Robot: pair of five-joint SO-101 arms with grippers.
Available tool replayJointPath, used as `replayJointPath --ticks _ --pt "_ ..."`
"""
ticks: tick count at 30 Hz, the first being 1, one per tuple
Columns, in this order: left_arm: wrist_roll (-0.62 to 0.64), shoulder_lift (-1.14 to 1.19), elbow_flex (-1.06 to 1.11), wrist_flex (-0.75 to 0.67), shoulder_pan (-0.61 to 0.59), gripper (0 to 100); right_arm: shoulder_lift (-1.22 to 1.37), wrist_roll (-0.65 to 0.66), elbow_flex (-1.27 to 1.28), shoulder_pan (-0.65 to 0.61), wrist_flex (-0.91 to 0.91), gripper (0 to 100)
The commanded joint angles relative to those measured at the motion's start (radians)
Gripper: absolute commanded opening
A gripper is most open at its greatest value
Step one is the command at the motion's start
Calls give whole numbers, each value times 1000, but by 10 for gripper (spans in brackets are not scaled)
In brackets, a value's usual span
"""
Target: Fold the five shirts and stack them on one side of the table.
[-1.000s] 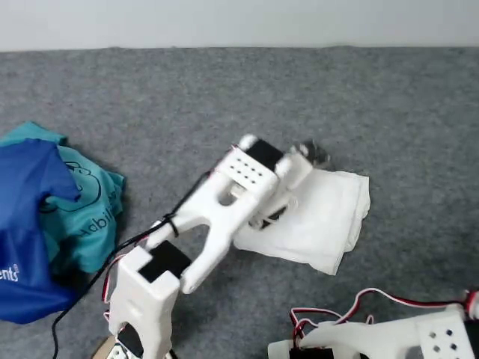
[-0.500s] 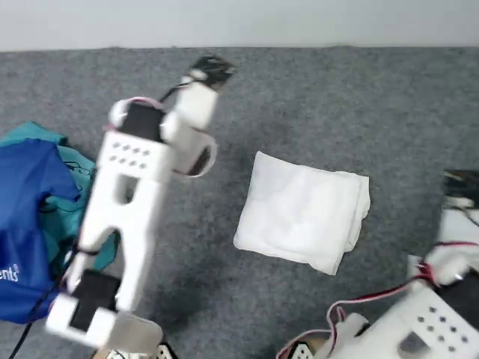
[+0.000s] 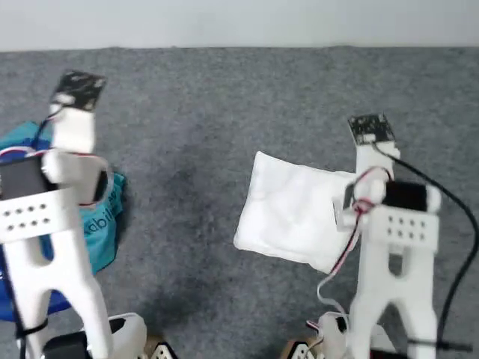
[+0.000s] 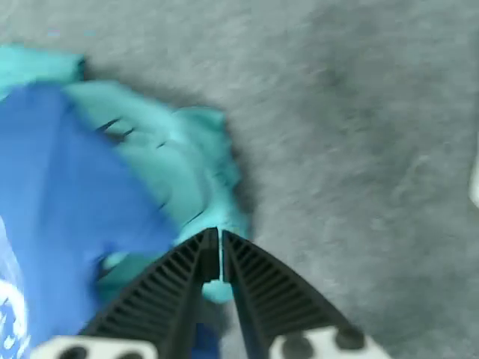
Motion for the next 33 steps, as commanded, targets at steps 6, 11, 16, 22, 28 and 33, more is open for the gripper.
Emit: replayJointPath --ticks 6,11,16,22,28,33 --pt "-54 -37 62 15 -141 14 318 -78 -293 1 -58 149" --pt "-54 -32 102 15 -141 14 489 -118 -442 44 -59 162" --pt "-52 -32 110 15 -143 14 628 -124 -545 41 -61 162" --pt "-54 -32 110 -3 -143 14 713 -127 -569 25 -68 162" --pt "-51 -31 110 -48 -143 14 754 -149 -569 1 -84 160" --pt "-51 -31 111 -57 -140 14 773 -153 -569 -18 -88 115"
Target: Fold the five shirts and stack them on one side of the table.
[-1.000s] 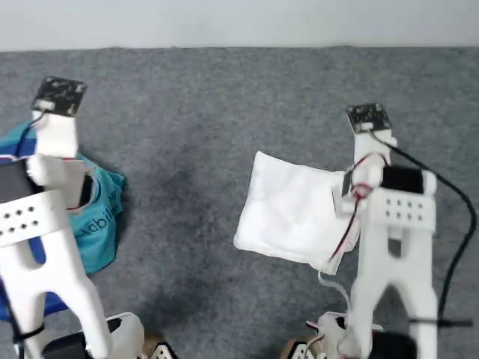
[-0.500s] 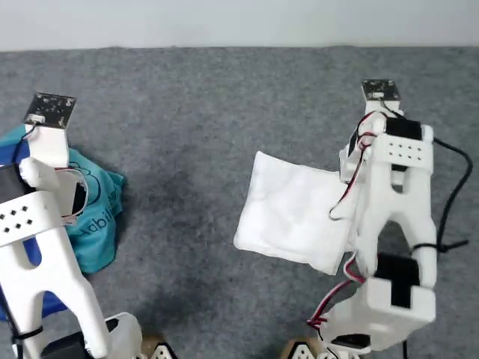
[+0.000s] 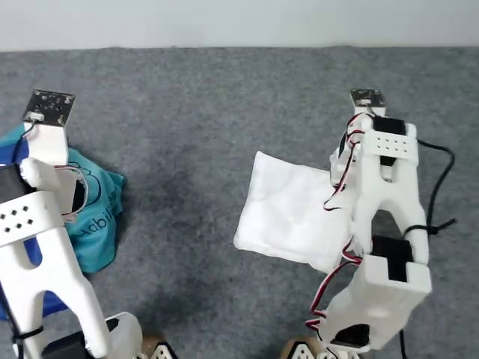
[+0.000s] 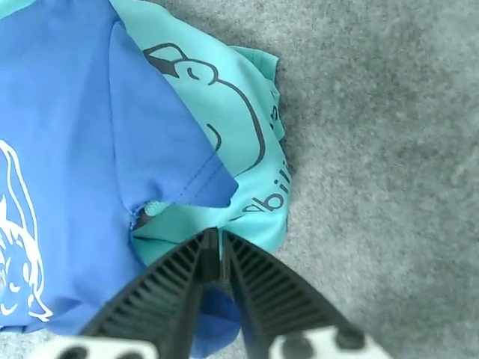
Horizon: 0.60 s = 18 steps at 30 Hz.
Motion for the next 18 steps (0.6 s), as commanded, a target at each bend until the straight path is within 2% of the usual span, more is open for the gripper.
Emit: replayJointPath --ticks 1,12,18 --pt "-9 -26 -1 -21 -6 14 5 -6 -48 -16 -22 96" --pt "-12 -25 -1 -21 -6 14 22 3 -83 19 -28 11" --pt "-12 -25 -1 -21 -5 14 22 126 -222 90 39 10"
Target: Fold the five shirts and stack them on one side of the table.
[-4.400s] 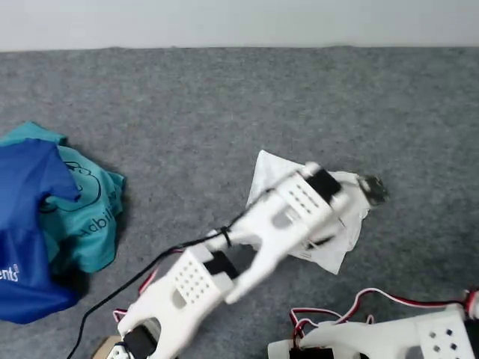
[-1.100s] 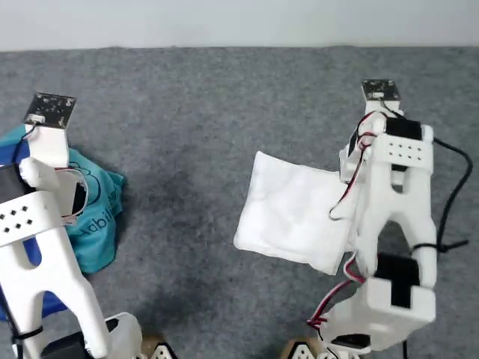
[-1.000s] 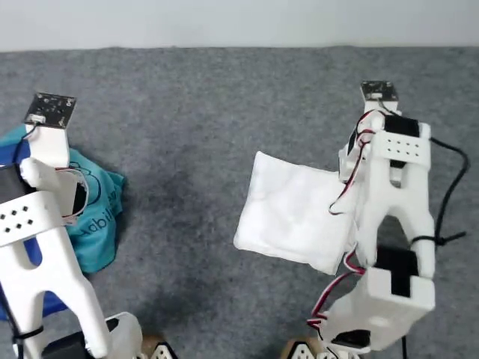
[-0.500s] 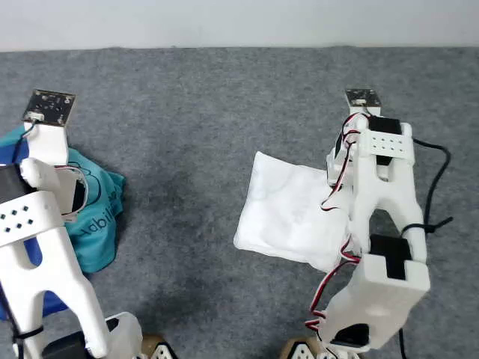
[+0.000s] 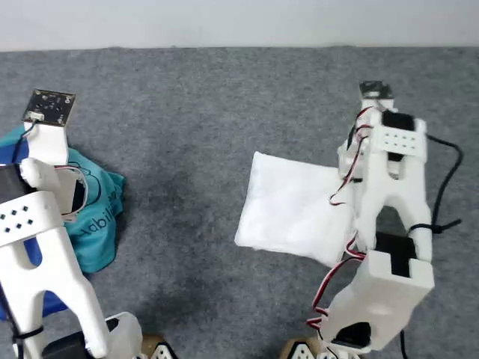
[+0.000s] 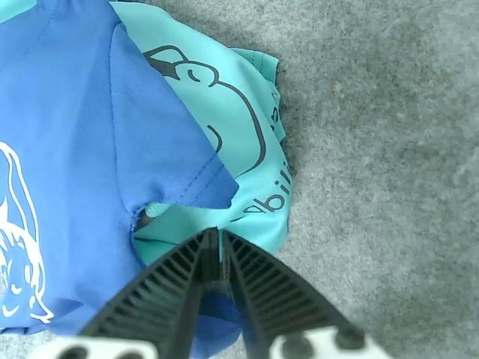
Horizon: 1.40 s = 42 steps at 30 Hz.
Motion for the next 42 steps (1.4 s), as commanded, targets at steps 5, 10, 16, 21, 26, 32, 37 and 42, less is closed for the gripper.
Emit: replayJointPath --ticks 5,10,16,21,26,32,37,42 --pt "-6 -25 15 -18 -5 14 -2 135 -183 59 16 10" --pt "-6 -26 44 -18 -5 14 35 161 -183 59 -30 10" --pt "-6 -26 45 -18 -5 14 122 160 -184 54 -42 32" --pt "-6 -26 45 -17 -5 14 91 153 -218 53 36 210" --pt "-6 -26 45 -17 -5 14 28 110 -287 38 189 234" --pt "-5 -26 45 -17 -5 14 33 6 -290 -8 332 237" --pt "-3 -26 45 -17 -5 14 137 -81 -262 -27 343 292" --pt "-3 -28 45 -11 -8 14 255 -101 -264 -21 298 297"
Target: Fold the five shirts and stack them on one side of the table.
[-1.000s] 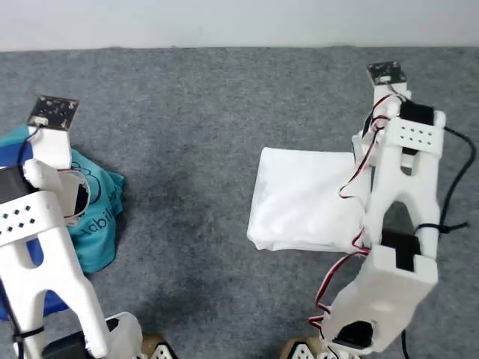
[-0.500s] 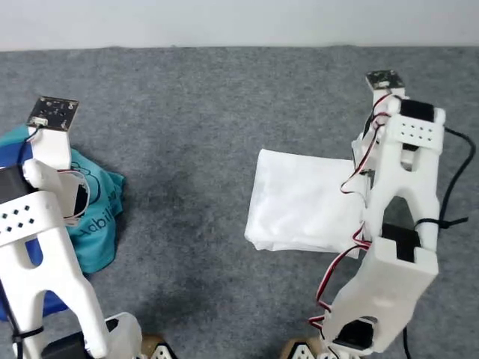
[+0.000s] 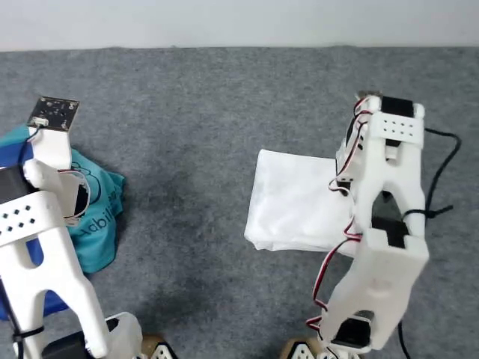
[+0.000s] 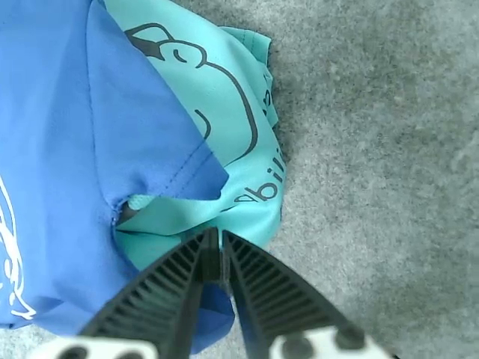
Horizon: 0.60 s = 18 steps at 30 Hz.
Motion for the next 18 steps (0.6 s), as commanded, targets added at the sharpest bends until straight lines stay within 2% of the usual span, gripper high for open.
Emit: replayJointPath --ticks 1,9,13,18 --pt "-3 -29 -5 -11 -6 14 42 -14 -5 -4 -31 297" --pt "-3 -28 -5 -11 -8 14 196 -14 -5 -5 -39 288" --pt "-3 -28 -5 -11 -8 14 232 -2 -5 -5 -39 174" --pt "-6 -28 25 -15 -8 14 219 80 -6 -2 -41 24"
